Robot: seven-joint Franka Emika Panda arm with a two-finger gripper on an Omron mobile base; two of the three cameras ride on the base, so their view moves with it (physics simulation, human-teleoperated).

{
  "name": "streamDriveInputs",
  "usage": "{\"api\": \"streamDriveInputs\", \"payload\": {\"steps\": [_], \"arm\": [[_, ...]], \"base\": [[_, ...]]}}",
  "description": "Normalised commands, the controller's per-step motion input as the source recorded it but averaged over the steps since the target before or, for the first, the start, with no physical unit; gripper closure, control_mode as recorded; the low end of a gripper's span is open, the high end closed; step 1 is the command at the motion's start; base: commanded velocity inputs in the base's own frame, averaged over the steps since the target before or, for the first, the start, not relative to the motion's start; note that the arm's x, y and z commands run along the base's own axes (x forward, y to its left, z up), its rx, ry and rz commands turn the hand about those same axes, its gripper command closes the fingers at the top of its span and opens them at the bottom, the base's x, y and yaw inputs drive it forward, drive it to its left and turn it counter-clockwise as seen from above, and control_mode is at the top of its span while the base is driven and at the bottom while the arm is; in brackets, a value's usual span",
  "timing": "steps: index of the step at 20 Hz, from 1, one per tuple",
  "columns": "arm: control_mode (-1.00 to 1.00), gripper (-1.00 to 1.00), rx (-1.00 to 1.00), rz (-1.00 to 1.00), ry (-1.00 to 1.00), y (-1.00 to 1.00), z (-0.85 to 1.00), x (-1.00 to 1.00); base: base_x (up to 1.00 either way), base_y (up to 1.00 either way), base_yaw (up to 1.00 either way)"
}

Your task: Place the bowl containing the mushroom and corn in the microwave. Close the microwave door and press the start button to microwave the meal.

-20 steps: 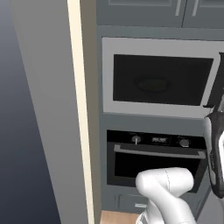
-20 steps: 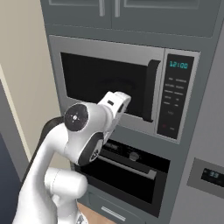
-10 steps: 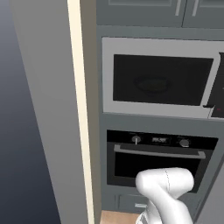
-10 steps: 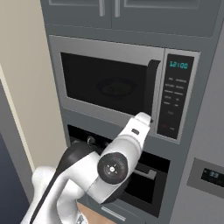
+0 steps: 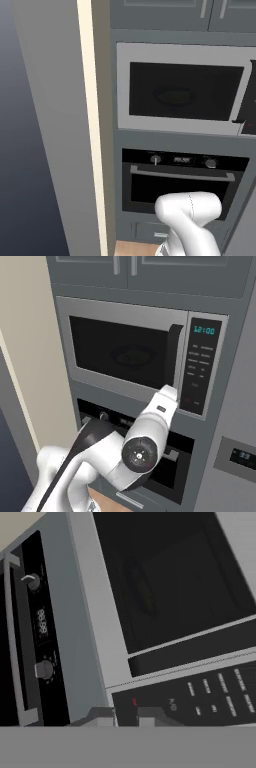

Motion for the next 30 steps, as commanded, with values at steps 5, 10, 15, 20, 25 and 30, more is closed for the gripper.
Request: {"api": "streamDriveInputs", "payload": {"steps": [5,10,15,20,25,30], "arm": [[-1.00,1.00,0.00,0.00,0.00,-0.26,-0.01,0.29],[-1.00,1.00,0.00,0.00,-0.01,-0.23,-0.06,0.21],[-1.00,1.00,0.00,0.00,0.00,-0.10,-0.23,0.16],[-1.00,1.00,0.00,0.00,0.00,-0.14,-0.19,0.23],[-1.00,1.00,0.00,0.00,0.00,-0.16,-0.06,0.25],[-1.00,1.00,0.00,0.00,0.00,-0.17,-0.14,0.25]], "base": [[0.00,0.00,0.00],[0.00,0.00,0.00],[0.00,0.00,0.00],[0.00,0.00,0.00],[0.00,0.00,0.00],[0.00,0.00,0.00]]}}
